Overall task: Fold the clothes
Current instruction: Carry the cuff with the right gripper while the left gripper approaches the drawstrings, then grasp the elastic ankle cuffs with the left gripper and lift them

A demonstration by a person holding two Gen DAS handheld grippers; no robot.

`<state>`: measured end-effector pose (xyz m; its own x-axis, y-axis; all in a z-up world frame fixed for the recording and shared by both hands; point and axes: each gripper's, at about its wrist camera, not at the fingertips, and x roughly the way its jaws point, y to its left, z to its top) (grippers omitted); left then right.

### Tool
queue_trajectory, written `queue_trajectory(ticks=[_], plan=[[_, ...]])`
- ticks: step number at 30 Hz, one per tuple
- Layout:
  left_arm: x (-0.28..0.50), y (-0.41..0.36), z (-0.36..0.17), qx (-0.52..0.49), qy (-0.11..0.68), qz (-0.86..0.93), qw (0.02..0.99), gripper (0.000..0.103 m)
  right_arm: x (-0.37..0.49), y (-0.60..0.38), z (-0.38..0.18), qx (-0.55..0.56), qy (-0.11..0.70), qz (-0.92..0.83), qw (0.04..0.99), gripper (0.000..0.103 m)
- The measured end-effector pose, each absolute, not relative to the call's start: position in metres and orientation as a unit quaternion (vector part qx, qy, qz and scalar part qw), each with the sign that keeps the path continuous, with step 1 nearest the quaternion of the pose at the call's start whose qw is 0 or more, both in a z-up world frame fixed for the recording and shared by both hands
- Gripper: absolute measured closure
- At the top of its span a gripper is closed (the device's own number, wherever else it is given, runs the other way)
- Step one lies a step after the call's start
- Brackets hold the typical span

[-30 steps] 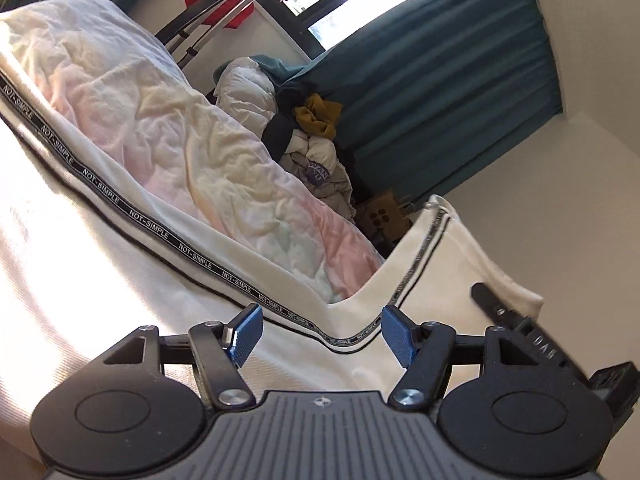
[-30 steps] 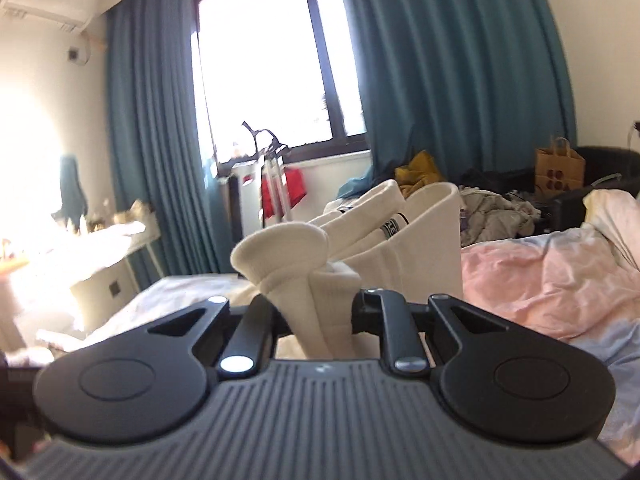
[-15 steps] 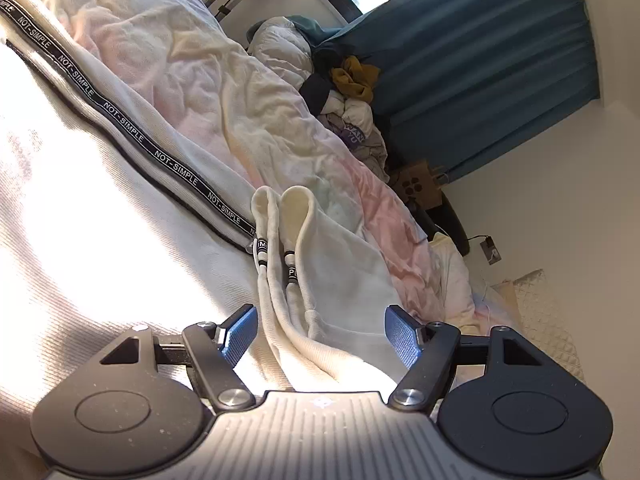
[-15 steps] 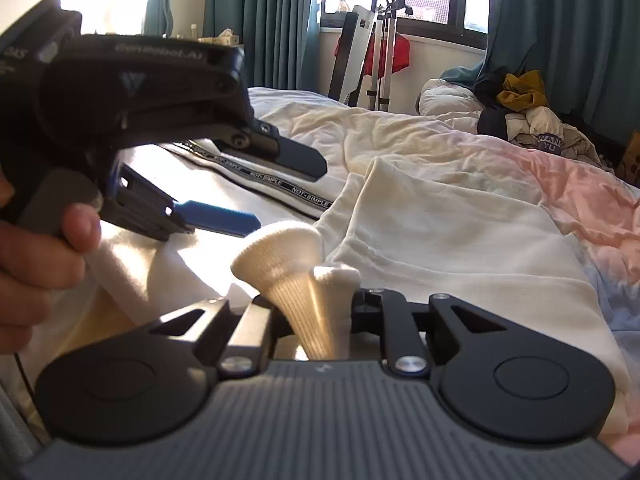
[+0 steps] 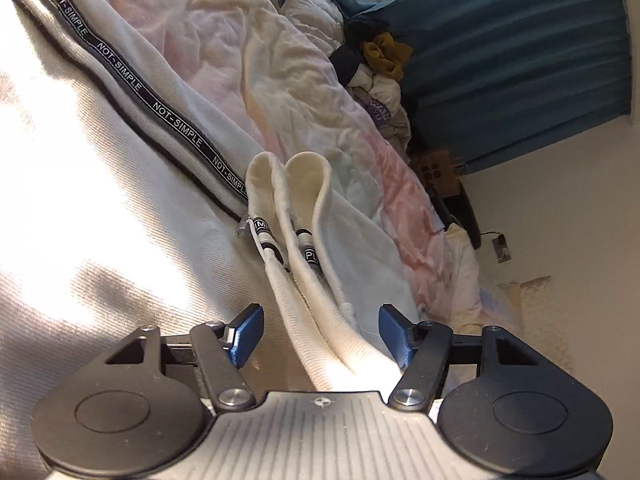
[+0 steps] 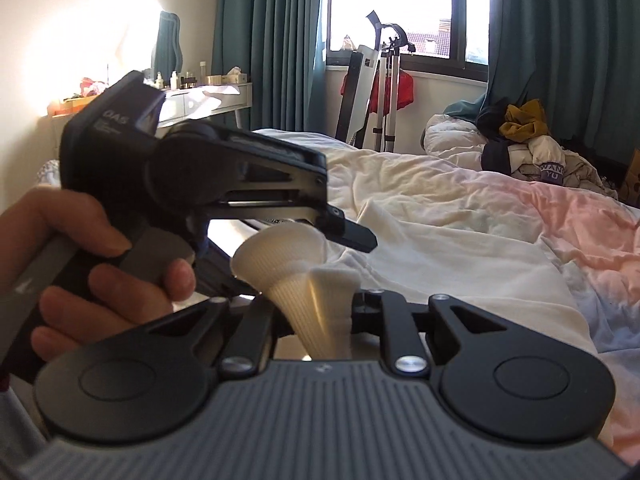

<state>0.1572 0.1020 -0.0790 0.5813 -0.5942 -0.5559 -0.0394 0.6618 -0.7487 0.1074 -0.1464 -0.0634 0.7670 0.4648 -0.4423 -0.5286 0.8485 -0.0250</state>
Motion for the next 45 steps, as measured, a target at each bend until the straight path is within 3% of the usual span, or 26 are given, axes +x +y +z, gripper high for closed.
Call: queue_trajectory(ticks=[2,3,4,5,7,10,16,27,30,32,34,35,37,39,45], plan=[[0.169,0.092,-0.073,-0.345,0.429,-0.181,0.815,0.044,0.109,-0.144,-0.067,-0.081,0.222,0.267,0.934,0.085],[0.174,0.089,-0.073,-0.338,0.430,-0.180,0.818,0.049,0.109,-0.143,-0.068,-0.082,0.220,0.268,0.934,0.085],[0.179,0.089,-0.073,-0.331,0.431,-0.176,0.821,0.066,0.109,-0.143,-0.069,-0.083,0.218,0.269,0.934,0.085],[0.182,0.089,-0.073,-0.322,0.431,-0.171,0.825,0.077,0.109,-0.143,-0.069,-0.084,0.217,0.270,0.934,0.085],[0.186,0.093,-0.077,-0.318,0.433,-0.168,0.827,0.086,0.112,-0.142,-0.072,-0.081,0.216,0.274,0.934,0.085],[0.188,0.106,-0.078,-0.330,0.428,-0.167,0.825,0.089,0.121,-0.140,-0.079,-0.058,0.233,0.294,0.925,0.084],[0.186,0.139,-0.066,-0.355,0.413,-0.166,0.822,0.090,0.107,-0.117,-0.078,-0.087,0.164,0.319,0.930,0.083],[0.185,0.154,-0.098,-0.382,0.430,-0.134,0.807,0.089,0.102,-0.103,-0.092,-0.107,0.204,0.347,0.909,0.080],[0.179,0.153,-0.099,-0.389,0.418,-0.130,0.811,0.085,0.104,-0.109,-0.099,-0.107,0.210,0.363,0.901,0.076],[0.169,0.156,-0.097,-0.415,0.398,-0.127,0.809,0.075,0.106,-0.111,-0.100,-0.095,0.219,0.372,0.897,0.071],[0.156,0.161,-0.093,-0.434,0.376,-0.124,0.810,0.057,0.106,-0.112,-0.096,-0.080,0.226,0.384,0.892,0.057],[0.148,0.164,-0.087,-0.436,0.365,-0.121,0.813,0.054,0.104,-0.113,-0.095,-0.071,0.229,0.392,0.888,0.052],[0.130,0.169,-0.074,-0.437,0.345,-0.109,0.823,0.043,0.100,-0.115,-0.091,-0.053,0.233,0.409,0.881,0.031],[0.110,0.175,-0.058,-0.426,0.328,-0.089,0.838,0.036,0.093,-0.116,-0.085,-0.045,0.229,0.420,0.877,0.023],[0.047,0.207,-0.005,-0.419,0.288,-0.035,0.860,0.022,0.082,-0.140,-0.060,0.023,0.221,0.406,0.886,0.023]])
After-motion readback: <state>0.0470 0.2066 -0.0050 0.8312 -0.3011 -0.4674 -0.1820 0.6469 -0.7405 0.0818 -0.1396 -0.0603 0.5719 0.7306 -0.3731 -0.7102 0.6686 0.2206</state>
